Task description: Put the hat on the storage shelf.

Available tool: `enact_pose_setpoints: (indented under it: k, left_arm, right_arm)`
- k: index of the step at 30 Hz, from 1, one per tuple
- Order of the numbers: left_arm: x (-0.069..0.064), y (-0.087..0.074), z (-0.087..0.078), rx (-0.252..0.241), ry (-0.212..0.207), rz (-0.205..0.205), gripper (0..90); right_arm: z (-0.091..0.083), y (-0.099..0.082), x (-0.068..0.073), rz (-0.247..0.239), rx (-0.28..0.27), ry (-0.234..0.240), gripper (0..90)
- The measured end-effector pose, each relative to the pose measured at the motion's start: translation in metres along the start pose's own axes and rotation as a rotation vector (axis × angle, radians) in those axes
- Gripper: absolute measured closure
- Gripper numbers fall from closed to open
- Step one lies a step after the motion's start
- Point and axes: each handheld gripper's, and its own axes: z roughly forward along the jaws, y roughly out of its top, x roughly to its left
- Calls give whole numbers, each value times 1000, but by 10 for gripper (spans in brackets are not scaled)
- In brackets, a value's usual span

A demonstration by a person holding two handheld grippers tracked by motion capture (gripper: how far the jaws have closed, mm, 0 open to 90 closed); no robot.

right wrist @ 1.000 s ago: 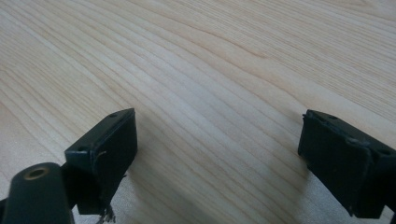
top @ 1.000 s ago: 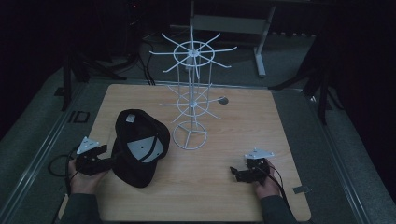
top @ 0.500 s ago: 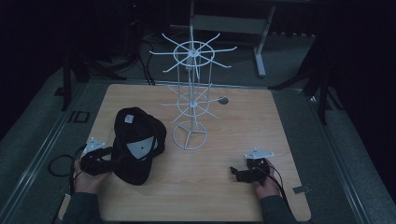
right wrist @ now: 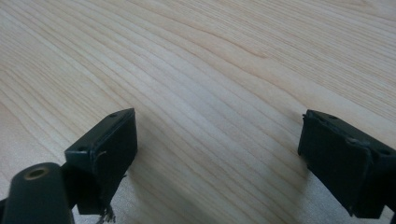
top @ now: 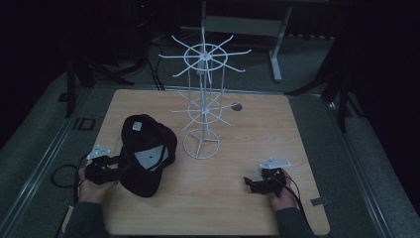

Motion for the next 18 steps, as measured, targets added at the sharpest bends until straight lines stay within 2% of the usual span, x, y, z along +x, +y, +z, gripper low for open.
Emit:
enact_pose_setpoints:
  k: [5,8,12,16,18]
  left_arm:
    - [-7,0,-6,-18,3,28,265]
    - [-11,0,-9,-29,-30,46,287]
    - [-12,-1,-3,5,-59,51,281]
    - [-17,0,-4,5,-69,74,299]
    - [-20,-1,-7,0,-93,83,318]
  right_arm:
    - [0,0,0,-1,0,0,117]
    - [0,0,0,0,0,0,117]
    - [0,0,0,-1,0,0,117]
    - [0,0,0,0,0,0,117]
    - [0,0,0,-1,0,0,117]
